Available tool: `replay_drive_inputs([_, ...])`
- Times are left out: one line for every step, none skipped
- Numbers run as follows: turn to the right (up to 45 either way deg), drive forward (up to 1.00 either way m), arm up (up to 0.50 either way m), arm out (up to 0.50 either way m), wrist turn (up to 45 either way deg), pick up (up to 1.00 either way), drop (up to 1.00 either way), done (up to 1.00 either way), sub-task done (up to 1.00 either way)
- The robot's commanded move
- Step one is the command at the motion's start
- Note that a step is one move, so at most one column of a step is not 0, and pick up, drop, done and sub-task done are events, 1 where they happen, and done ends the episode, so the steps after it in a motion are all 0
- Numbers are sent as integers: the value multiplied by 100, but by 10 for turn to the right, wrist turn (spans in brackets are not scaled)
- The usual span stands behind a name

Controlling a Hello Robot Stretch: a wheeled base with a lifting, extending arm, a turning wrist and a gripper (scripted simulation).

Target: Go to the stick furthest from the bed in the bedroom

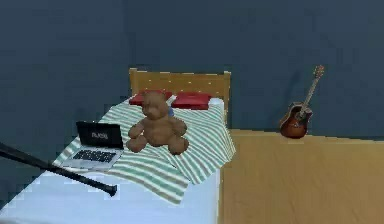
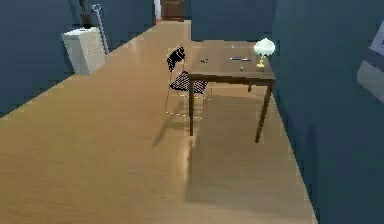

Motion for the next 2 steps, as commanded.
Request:
replay_drive_inputs([450,0,0,0,0,0,0,0,0])
replay_drive_inputs([270,0,0,0,0,0,0,0,0])
